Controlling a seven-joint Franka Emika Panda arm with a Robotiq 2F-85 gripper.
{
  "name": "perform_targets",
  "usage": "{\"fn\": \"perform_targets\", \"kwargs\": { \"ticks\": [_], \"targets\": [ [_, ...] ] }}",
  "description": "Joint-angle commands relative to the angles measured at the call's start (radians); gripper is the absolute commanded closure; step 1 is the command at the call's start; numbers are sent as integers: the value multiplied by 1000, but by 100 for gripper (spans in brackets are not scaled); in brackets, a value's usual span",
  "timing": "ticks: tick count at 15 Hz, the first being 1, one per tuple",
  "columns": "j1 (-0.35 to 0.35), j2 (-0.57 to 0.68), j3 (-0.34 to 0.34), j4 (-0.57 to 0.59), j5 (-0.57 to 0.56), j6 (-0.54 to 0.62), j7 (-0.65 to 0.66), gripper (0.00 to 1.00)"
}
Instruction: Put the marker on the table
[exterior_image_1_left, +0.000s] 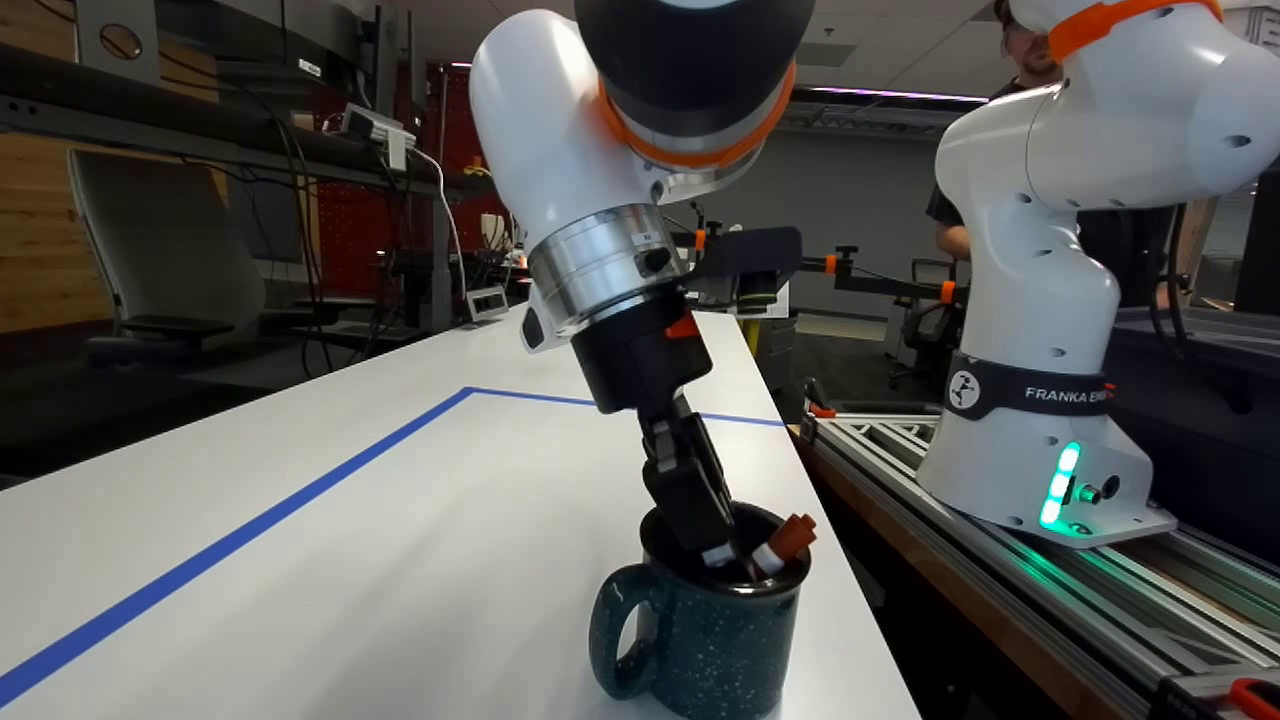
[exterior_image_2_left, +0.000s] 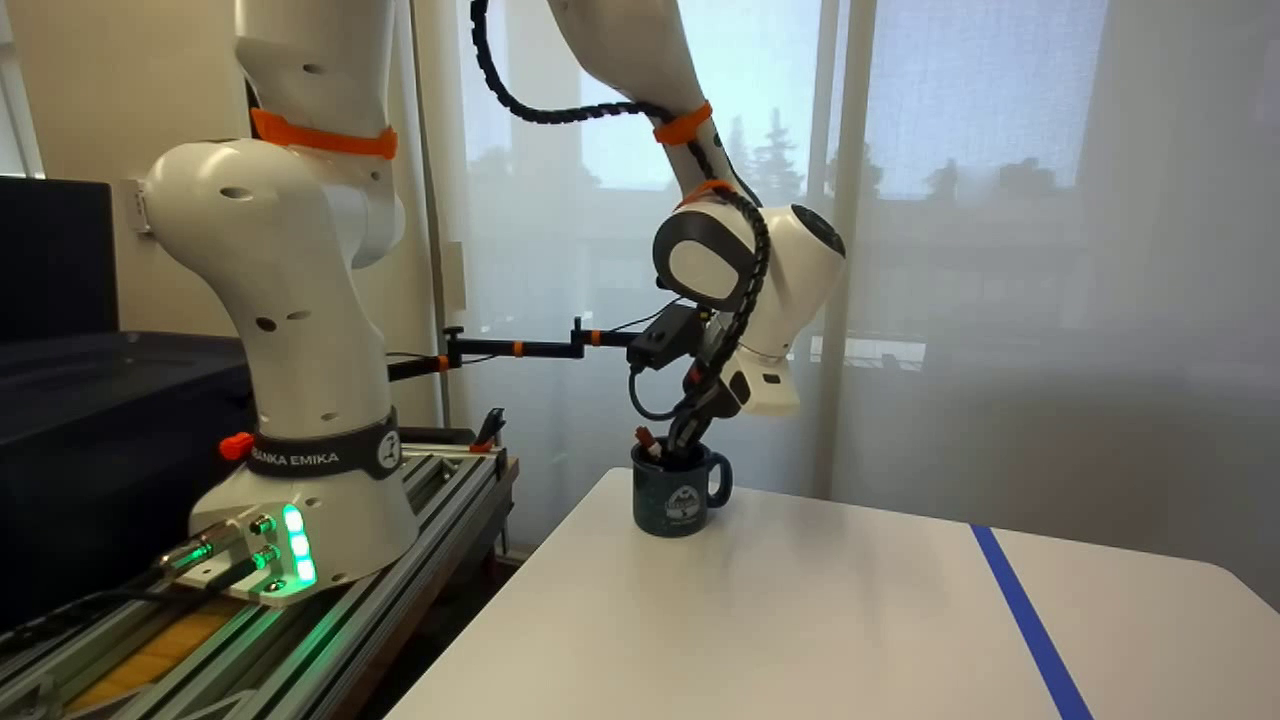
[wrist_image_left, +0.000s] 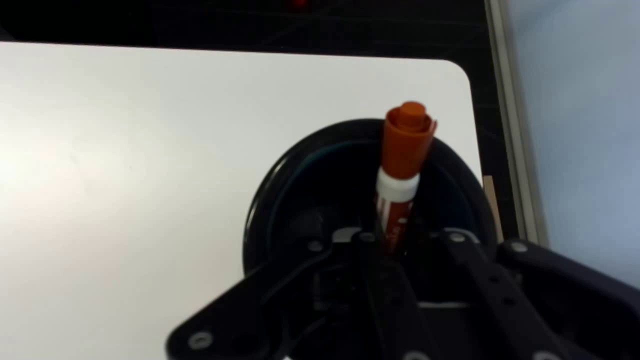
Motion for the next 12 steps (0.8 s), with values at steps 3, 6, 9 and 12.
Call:
{"fn": "perform_targets", "kwargs": {
  "ticks": [3, 6, 9, 12],
  "targets": [
    [-3, -75, 8, -21, -12, -30, 29, 95],
    [-11, -156, 3, -44, 0, -81, 28, 95],
    [-19, -264, -8, -66, 25, -169, 6, 95],
    [-29, -398, -36, -109, -13, -221, 50, 95]
  ]
}}
